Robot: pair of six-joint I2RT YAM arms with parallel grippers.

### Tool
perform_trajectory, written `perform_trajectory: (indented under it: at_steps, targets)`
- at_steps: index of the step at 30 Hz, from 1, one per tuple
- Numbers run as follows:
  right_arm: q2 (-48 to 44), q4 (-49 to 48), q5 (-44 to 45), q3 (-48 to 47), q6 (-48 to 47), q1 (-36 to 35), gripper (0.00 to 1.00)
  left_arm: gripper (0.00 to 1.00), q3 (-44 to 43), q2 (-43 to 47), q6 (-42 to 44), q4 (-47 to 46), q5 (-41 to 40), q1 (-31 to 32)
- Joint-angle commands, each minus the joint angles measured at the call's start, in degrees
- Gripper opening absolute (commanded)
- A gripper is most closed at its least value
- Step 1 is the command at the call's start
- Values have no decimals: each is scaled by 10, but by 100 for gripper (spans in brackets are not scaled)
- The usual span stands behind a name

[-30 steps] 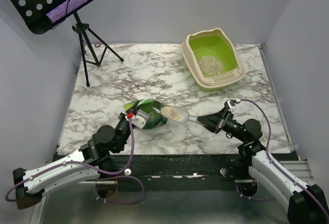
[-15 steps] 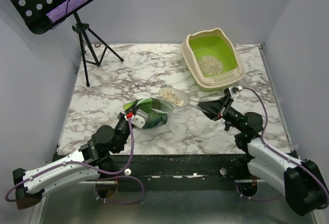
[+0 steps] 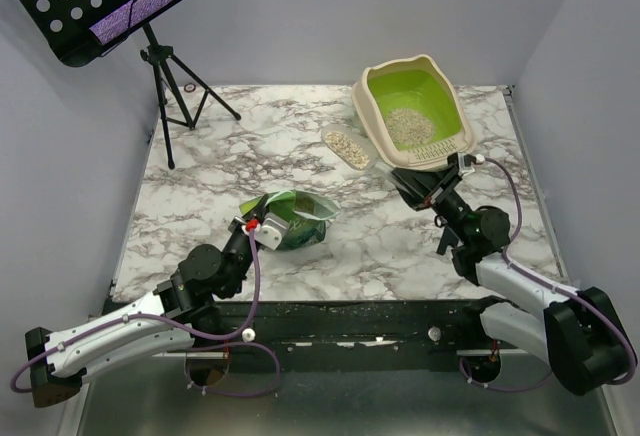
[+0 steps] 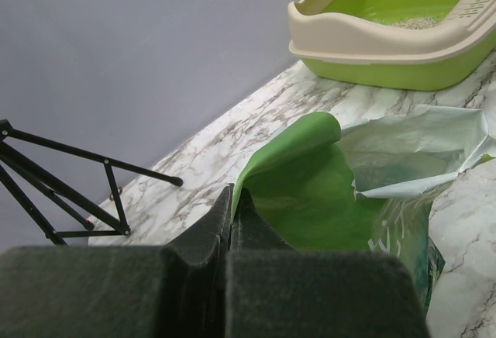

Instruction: Fill the litter box with clean litter

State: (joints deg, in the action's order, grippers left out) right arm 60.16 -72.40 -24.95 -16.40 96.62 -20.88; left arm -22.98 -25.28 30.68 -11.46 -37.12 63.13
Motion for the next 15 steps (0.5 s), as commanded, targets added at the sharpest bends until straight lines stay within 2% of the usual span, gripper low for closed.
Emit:
perform_trajectory:
  at_steps: [1,8,10,15]
  targets:
    - [14,-8,104,-16,-57,5,1,0,-1,14,11,-46,-30,-1]
    - [51,11,177,-44,-139,31,1,0,-1,22,8,-44,-22,-1]
    - [78,2,177,-55,-129,52,1,0,-1,26,7,-44,-19,-1]
    - [192,-92,163,-79,-93,109,1,0,-1,26,4,-42,-13,-1]
